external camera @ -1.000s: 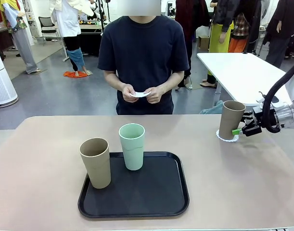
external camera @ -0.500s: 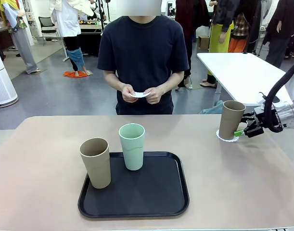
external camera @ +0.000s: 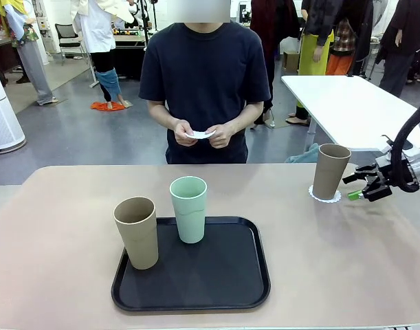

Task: Place coasters on the table and set cups on them.
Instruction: Pick up one Reusable plastic cup and place it on a coaster set by the human.

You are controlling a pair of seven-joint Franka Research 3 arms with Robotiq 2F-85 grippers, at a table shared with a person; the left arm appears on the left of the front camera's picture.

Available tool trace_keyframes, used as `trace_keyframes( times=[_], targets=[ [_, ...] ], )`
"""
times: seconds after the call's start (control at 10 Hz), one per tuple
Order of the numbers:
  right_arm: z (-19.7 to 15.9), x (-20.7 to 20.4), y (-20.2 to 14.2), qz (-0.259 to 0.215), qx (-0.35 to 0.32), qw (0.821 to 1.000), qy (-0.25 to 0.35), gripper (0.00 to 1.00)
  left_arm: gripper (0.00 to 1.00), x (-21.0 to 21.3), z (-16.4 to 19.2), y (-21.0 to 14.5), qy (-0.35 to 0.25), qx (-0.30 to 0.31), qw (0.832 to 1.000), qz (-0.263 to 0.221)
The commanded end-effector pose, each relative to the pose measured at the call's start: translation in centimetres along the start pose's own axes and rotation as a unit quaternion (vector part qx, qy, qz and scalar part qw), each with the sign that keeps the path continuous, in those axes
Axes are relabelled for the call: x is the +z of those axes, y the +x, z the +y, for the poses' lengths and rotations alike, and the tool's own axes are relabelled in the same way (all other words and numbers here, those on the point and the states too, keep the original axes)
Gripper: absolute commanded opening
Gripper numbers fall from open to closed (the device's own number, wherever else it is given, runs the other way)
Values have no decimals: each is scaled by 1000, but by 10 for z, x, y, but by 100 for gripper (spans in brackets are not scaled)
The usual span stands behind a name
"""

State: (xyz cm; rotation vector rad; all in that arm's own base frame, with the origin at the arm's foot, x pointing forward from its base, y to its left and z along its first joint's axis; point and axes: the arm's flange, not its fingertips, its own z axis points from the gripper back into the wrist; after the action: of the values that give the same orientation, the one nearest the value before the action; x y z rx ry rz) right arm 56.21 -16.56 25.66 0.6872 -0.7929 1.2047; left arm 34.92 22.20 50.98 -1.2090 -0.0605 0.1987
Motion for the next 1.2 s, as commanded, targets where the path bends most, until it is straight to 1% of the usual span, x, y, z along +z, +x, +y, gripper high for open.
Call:
trace_keyframes(
  times=[0.0,0.1,0.3,0.4,0.5,0.6,0.8,1.0,1.1],
  targets=[
    [21,11,16,23,-13,1000,-3,100,100,0,-1,1,-3,-4,1000,-9],
    [36,28,37,42,-5,999,-23,100,100,0,-1,1,-3,-4,1000,-9],
    [70,76,82,81,2,994,-77,100,100,0,-1,1,-3,-4,1000,-9],
    [83,94,101,109,-9,990,-90,100,100,0,-1,1,-3,-4,1000,-9],
    [96,107,118,122,-19,987,-102,100,100,0,-1,1,-3,-4,1000,-9],
    [107,116,136,138,-29,984,-111,100,100,0,-1,1,-3,-4,1000,-9],
    [117,126,172,145,-49,982,-112,100,100,0,-1,1,-3,-4,1000,-9],
    [119,118,211,163,-55,977,-127,100,100,0,-1,1,-3,-4,1000,-9],
    [135,114,237,190,-46,972,-128,100,100,0,-1,1,-3,-4,1000,-9]
  ],
)
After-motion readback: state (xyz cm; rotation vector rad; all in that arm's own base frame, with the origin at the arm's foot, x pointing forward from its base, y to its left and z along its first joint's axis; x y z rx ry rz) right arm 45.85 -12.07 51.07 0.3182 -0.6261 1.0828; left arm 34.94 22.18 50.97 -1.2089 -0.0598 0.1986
